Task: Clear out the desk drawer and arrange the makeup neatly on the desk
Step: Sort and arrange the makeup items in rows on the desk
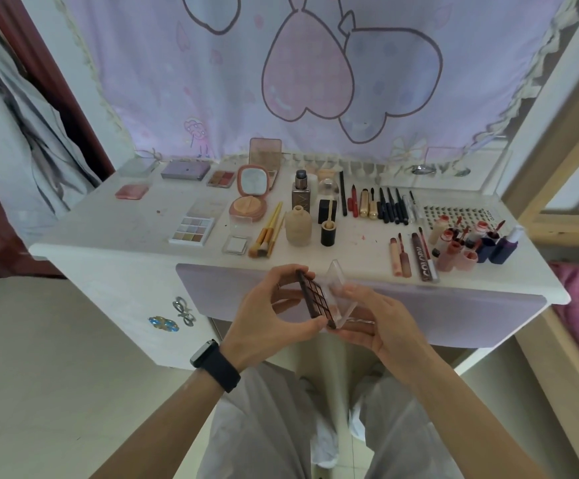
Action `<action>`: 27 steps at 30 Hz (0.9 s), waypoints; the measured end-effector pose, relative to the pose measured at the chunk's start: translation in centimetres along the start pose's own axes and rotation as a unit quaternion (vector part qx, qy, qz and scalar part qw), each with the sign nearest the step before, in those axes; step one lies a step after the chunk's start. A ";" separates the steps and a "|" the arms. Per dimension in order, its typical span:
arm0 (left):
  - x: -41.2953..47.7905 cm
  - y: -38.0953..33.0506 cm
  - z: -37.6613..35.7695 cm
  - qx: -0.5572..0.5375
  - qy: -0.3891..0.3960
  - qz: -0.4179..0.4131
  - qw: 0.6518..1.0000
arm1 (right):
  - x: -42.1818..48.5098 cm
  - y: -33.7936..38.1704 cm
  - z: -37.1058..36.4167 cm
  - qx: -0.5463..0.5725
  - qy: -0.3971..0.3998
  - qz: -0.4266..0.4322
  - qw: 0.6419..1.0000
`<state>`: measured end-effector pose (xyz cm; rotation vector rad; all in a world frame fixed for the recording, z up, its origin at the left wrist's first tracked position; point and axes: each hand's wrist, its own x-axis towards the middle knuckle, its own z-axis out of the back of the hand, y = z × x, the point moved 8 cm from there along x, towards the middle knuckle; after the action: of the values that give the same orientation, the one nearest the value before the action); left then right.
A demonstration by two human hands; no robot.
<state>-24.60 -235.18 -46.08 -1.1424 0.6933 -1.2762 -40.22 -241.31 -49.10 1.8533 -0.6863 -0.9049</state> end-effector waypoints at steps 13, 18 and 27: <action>0.5 1.2 -0.1 0.259 0.123 -0.016 0.958 | 0.5 -1.7 0.3 0.063 -0.027 -0.021 0.997; 0.5 1.5 -0.3 0.316 0.113 -0.021 0.942 | 0.7 -2.3 -0.8 0.057 0.003 -0.021 0.998; -0.7 1.5 3.6 0.370 0.019 -0.037 0.928 | 1.9 -2.5 -4.1 -0.030 0.058 -0.005 0.998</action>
<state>-20.92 -233.68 -46.40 -0.5200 0.1487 -1.4476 -35.55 -239.69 -50.76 1.8414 -0.5719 -0.8093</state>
